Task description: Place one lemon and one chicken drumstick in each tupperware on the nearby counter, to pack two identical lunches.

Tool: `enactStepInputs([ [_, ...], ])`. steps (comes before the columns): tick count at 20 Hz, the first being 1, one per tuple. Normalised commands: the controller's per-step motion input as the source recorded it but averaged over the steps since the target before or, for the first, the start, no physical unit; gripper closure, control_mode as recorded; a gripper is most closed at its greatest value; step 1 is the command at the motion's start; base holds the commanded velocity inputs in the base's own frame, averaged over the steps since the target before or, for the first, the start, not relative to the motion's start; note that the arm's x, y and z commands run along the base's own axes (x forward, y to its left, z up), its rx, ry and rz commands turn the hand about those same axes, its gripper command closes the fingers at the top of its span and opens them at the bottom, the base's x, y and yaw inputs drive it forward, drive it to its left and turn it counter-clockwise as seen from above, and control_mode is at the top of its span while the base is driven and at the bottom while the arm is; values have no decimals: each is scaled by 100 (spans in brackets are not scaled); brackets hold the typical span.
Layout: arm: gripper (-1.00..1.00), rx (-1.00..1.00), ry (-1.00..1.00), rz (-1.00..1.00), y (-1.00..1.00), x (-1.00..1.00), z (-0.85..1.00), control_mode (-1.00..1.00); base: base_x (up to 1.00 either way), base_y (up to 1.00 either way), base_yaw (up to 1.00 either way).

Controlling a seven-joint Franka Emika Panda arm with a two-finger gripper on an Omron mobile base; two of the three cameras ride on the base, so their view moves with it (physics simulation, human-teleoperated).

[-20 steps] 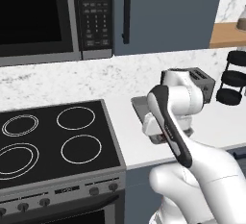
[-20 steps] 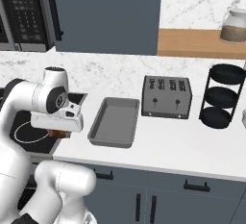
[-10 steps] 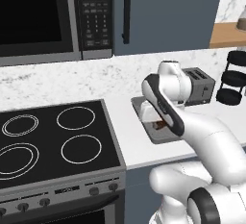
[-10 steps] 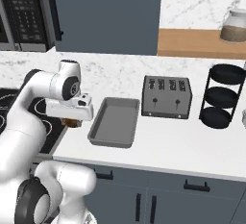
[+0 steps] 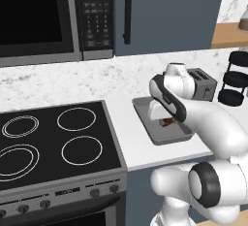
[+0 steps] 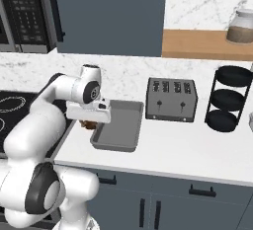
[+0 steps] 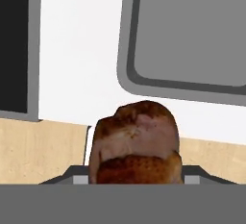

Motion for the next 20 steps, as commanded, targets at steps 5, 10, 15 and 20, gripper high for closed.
enactStepInputs([
  [5,100,0,-8,0,-1,12,-36,-100,0,0,0],
  [10,100,0,0,0,-5,72,0,-100,0,0,0],
  [15,100,0,0,1,-15,99,-11,-100,0,0,0],
  [20,100,0,0,3,-24,80,-11,-100,0,0,0],
])
